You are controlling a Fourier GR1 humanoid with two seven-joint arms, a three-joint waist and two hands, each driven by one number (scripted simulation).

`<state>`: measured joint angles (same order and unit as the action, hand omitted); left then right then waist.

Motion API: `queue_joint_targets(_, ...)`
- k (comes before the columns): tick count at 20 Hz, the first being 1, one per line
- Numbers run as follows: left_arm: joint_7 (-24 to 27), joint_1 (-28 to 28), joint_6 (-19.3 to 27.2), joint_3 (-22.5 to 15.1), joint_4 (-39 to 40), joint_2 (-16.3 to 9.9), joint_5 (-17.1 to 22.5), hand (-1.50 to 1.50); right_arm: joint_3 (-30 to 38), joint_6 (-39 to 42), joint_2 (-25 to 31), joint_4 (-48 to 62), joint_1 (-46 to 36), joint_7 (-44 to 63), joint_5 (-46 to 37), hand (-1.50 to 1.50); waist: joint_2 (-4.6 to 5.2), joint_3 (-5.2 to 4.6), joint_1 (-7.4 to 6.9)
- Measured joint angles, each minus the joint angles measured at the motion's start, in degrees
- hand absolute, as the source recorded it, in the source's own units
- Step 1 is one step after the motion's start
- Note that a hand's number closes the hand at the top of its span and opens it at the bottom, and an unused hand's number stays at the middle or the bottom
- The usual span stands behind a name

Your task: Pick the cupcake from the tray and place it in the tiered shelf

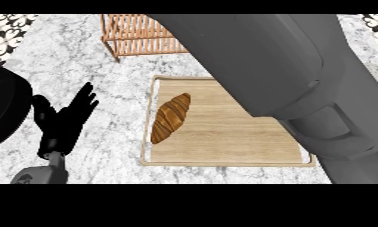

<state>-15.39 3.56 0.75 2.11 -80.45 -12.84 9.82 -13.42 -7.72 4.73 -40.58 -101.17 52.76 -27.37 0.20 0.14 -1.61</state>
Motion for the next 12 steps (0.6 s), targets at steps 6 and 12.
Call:
queue_joint_targets(6,-0.73,0.67,0.30,-0.44,-0.06,0.66,-0.50,0.00,1.53,0.82,0.45,8.36,-0.81,-7.36,-0.82,1.50,0.27,0.05,-0.45)
queue_joint_targets(12,0.64,0.84,-0.32,-0.23,0.60,0.62,-0.84,0.00,2.89,-1.70,0.31,15.33,-0.90,-13.33,-2.25,1.50,0.44,0.08,-0.81)
